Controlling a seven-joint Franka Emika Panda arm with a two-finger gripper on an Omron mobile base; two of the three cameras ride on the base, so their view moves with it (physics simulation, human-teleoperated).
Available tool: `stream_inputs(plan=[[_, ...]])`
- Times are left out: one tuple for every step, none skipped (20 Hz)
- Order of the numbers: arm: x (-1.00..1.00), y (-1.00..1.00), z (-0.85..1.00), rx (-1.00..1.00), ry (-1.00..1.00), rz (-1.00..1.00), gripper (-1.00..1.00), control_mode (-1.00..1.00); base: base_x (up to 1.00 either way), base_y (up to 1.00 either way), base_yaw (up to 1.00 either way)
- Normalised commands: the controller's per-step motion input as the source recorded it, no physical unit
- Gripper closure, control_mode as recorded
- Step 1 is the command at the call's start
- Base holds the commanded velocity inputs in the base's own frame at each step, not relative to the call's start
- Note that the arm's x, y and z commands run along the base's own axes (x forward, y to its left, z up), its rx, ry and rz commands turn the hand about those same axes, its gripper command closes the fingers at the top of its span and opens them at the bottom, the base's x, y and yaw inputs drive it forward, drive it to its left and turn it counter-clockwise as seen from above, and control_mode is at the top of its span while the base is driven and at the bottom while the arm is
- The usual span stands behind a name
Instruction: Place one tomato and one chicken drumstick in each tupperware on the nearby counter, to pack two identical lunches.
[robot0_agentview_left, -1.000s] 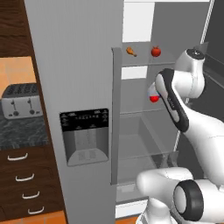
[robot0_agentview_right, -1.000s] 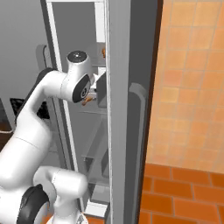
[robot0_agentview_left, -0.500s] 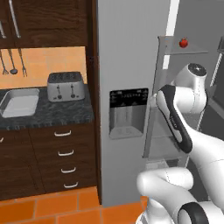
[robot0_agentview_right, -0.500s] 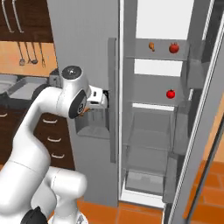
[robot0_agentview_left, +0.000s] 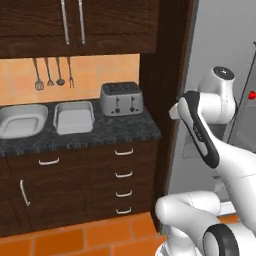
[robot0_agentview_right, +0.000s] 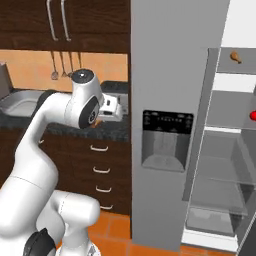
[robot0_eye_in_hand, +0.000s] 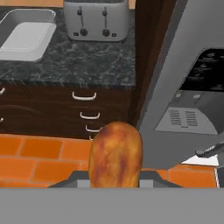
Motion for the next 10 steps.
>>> stream_inputs(plan=[[0.00,0.00,0.00,0.00,0.00,0.00,1.00,1.00,0.54,1.00,-0.16],[0.00,0.00,0.00,0.00,0.00,0.00,1.00,1.00,0.53,1.00,-0.15],[0.00,0.00,0.00,0.00,0.00,0.00,1.00,1.00,0.53,1.00,-0.14],[0.00,0.00,0.00,0.00,0.00,0.00,1.00,1.00,0.49,1.00,-0.14],[0.00,0.00,0.00,0.00,0.00,0.00,1.00,1.00,0.52,1.00,-0.15],[0.00,0.00,0.00,0.00,0.00,0.00,1.00,1.00,0.54,1.00,-0.15],[0.00,0.00,0.00,0.00,0.00,0.00,1.00,1.00,0.54,1.00,-0.16],[0.00,0.00,0.00,0.00,0.00,0.00,1.00,1.00,0.54,1.00,-0.16],[0.00,0.00,0.00,0.00,0.00,0.00,1.00,1.00,0.53,1.00,-0.17],[0.00,0.00,0.00,0.00,0.00,0.00,1.00,1.00,0.54,1.00,-0.17]])
